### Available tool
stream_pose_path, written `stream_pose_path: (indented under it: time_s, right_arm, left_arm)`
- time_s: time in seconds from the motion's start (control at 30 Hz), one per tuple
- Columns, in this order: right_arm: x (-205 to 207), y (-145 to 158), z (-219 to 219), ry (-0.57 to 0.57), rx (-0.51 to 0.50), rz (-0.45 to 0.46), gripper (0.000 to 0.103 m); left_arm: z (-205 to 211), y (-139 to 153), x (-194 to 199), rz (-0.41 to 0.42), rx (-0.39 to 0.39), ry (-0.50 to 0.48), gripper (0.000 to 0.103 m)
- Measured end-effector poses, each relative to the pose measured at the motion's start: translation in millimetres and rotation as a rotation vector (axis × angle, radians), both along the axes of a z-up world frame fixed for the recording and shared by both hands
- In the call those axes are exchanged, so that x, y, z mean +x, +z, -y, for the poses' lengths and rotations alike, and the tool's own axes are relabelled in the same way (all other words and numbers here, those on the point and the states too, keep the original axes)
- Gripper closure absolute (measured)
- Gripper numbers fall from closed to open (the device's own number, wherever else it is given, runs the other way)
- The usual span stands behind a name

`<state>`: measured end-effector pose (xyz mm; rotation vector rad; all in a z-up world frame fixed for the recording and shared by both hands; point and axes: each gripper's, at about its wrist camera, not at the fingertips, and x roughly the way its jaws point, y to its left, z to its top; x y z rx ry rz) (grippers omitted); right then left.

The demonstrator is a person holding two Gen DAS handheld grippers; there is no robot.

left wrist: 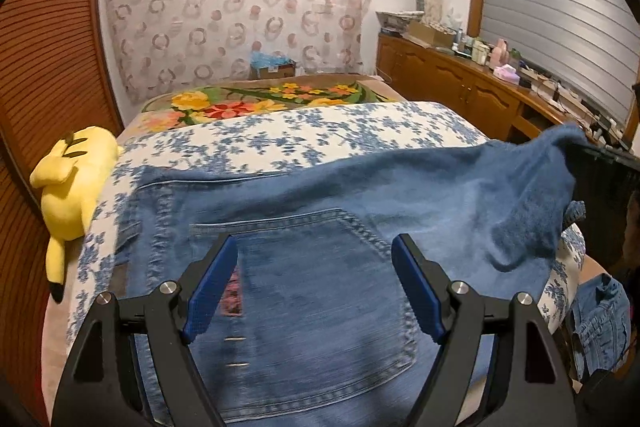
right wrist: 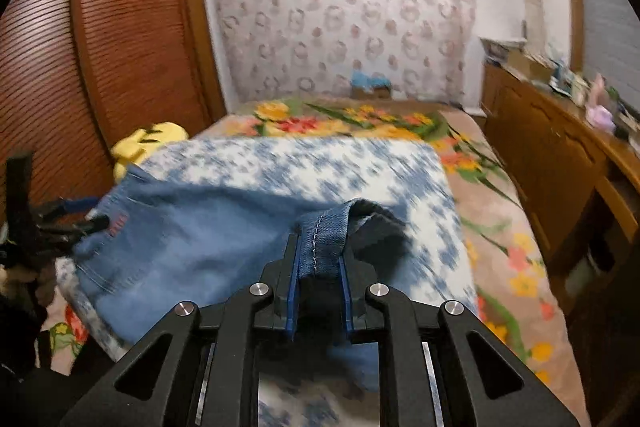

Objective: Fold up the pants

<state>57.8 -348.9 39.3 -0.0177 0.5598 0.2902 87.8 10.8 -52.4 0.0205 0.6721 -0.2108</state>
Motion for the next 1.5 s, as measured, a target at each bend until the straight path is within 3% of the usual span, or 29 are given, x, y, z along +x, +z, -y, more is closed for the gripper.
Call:
stream_pose_path:
  time_s: [0.2,0.5,0.77,1.17,1.5]
  right_arm:
    - [18.3,18.2,-60.3,0.154,-0.027,0.036,0.087]
    - [20.4,24.3,-153.7,0.432,-0.024,0.000,0.086]
    - [33.1,16.4,-147.5,0.370,-0.035,-0.036,0.066]
    - [44.4,4.7,-146.1,0.250,-0.049,-0.031,0.061]
    - [77.9,1.6,-190.8,0.305,-0.118,-0.014,0.055]
  left_arm:
    - [-30.9,6.0,-9.3,0.017,-0.016,0.064,0.023]
    - [-64.6,7.5,-18.1,0.028,-0.036,0.135,0.023]
    - [-58.1,3.8,-13.7,0.019,-0.039,0.115,0.023]
    - [-27.5,-4.5,8.5,-0.022,-0.031,0.048,0.023]
    - [-3.2,-9.9,38.9,-0.059,-0.043,-0.011,0.023]
